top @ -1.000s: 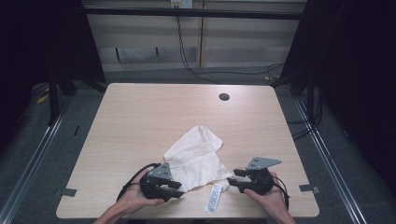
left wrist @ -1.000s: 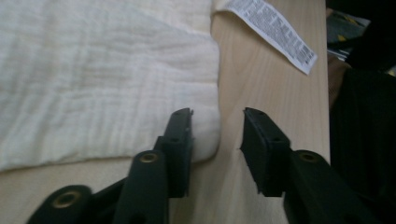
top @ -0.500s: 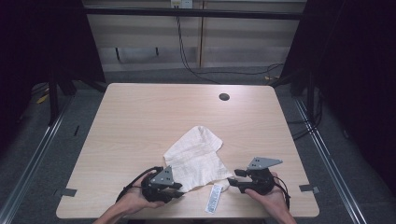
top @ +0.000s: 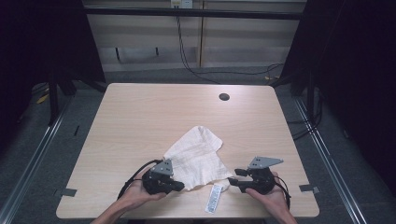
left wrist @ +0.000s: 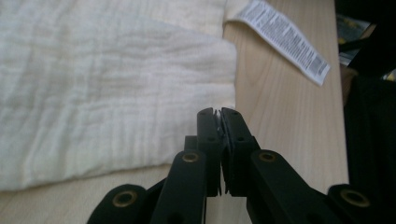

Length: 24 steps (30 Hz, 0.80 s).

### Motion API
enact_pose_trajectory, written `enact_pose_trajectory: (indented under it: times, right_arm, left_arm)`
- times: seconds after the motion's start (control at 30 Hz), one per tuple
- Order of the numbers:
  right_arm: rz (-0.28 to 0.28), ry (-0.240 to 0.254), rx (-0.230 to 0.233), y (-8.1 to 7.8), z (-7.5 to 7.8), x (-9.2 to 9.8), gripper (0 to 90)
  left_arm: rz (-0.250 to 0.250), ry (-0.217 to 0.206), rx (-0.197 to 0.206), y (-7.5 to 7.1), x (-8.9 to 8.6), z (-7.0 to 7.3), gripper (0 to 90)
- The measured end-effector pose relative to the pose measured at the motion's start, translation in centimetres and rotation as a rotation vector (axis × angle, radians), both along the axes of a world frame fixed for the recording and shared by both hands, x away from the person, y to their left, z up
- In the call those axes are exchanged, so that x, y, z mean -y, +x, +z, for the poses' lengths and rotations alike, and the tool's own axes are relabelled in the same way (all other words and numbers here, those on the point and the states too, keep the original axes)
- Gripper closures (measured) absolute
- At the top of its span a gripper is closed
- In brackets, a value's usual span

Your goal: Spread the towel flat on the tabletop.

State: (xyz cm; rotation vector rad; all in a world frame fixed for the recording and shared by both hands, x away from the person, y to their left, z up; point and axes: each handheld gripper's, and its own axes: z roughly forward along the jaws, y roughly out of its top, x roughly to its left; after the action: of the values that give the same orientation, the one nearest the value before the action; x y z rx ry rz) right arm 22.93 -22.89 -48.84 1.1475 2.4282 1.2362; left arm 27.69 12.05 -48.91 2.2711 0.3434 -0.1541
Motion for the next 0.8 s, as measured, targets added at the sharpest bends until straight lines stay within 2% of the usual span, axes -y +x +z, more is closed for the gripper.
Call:
enact_pose_trajectory:
  times: [0.03,0.1,0.2,0.33,0.4,0.47,0.63,0.7,0.73,0.8]
  right_arm:
    - [0.004,-0.002,0.002,0.0,0.0,0.0,50.9]
    - [0.01,-0.008,0.012,0.1,0.1,0.1,50.3]
    - [0.009,0.006,0.018,0.0,0.4,0.2,48.8]
    - [0.011,0.009,0.02,0.0,0.5,0.2,46.2]
    - [0.013,0.007,0.023,0.0,0.6,0.2,44.8]
    - [0.011,0.01,0.02,0.0,0.6,0.0,43.9]
    - [0.015,0.0,0.019,0.2,0.3,-0.5,42.0]
    - [0.011,-0.009,0.014,0.3,0.2,-0.7,41.4]
    - [0.013,-0.007,0.013,0.3,0.1,-0.7,41.6]
    - [0.005,-0.01,0.013,0.5,0.0,-0.8,41.7]
  left_arm:
    - [0.007,-0.042,-0.015,0.2,0.0,0.4,87.5]
    - [0.016,-0.092,-0.026,0.4,-0.2,1.2,87.5]
    - [0.05,-0.135,-0.016,0.9,-0.6,2.6,87.5]
    - [0.093,-0.219,-0.003,1.7,-1.1,4.7,87.6]
    - [0.107,-0.238,0.017,2.2,-1.2,5.7,87.6]
    - [0.122,-0.26,0.013,2.8,-1.2,6.5,87.6]
    - [0.162,-0.296,0.04,4.0,-1.2,8.4,87.6]
    - [0.182,-0.323,0.046,4.3,-1.5,8.9,87.6]
    - [0.189,-0.343,0.024,4.6,-1.6,9.0,87.7]
    - [0.207,-0.362,0.012,5.1,-1.8,9.1,87.7]
